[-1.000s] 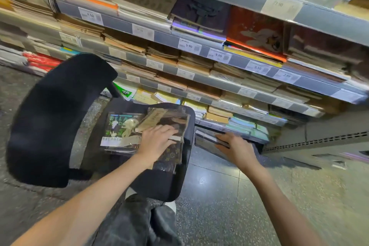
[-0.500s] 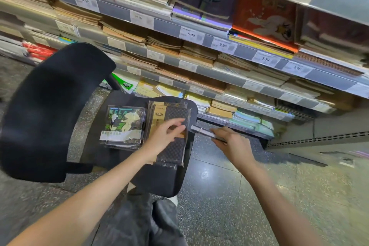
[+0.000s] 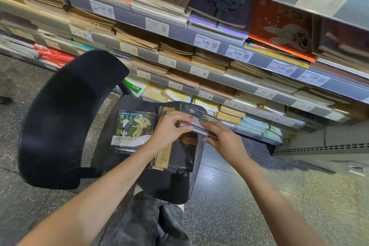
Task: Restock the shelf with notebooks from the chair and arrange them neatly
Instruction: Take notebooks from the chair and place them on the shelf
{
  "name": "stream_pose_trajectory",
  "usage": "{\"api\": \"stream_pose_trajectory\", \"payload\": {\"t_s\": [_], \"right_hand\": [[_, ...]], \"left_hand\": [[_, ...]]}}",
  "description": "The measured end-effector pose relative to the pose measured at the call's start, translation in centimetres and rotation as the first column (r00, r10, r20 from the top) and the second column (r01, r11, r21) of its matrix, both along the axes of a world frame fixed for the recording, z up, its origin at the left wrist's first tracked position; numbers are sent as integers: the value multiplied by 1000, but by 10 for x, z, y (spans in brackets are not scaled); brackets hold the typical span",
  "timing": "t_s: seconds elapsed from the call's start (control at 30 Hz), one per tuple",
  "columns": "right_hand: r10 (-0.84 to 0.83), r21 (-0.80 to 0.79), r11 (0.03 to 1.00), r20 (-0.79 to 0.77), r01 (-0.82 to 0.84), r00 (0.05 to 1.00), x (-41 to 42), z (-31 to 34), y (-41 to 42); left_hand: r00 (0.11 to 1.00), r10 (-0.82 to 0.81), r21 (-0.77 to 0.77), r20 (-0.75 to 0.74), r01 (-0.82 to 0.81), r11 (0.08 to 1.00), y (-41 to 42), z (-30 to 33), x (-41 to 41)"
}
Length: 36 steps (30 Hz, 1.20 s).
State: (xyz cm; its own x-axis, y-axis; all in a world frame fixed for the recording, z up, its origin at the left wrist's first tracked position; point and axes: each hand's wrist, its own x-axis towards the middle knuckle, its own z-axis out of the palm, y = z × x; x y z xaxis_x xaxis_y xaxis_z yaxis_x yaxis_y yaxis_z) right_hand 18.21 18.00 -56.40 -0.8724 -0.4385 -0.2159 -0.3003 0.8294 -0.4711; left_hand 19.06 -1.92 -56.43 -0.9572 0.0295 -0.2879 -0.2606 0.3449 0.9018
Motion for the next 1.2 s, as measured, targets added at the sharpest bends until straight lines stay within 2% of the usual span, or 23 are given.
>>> {"api": "stream_pose_trajectory", "payload": {"t_s": [0.07,0.2,0.33,0.47,0.57,0.7,0.97,1.2], "right_hand": [[7,16,1000,7,-7,1000,-3,-8,-10],[21,68,997,147,-31,989,-3,-36,-36],[43,81,994,296,-70,954,0,-75,-67],[62,139,983,375,-122,925,0,-107,-86],[66,246,955,361,-164,930,2,-122,-90],[84,354,915,300,-192,950,12,-134,-94],[62,317,934,312,-165,948,10,-132,-92],[-26,251,965,395,-81,918,-3,-115,-97]], "left_hand": [[998,58,-29,-17,-59,998,-23,-4,0],[982,160,-83,-96,-168,982,-82,-18,3],[979,201,-173,-32,-203,964,-133,-37,12],[974,222,-138,-39,-225,965,-170,-62,28],[994,100,-188,42,-90,978,-190,-88,45],[981,-60,-309,187,116,944,-197,-125,63],[957,-19,-381,288,133,915,-196,-148,64],[938,-93,-457,334,247,854,-180,-123,31]]}}
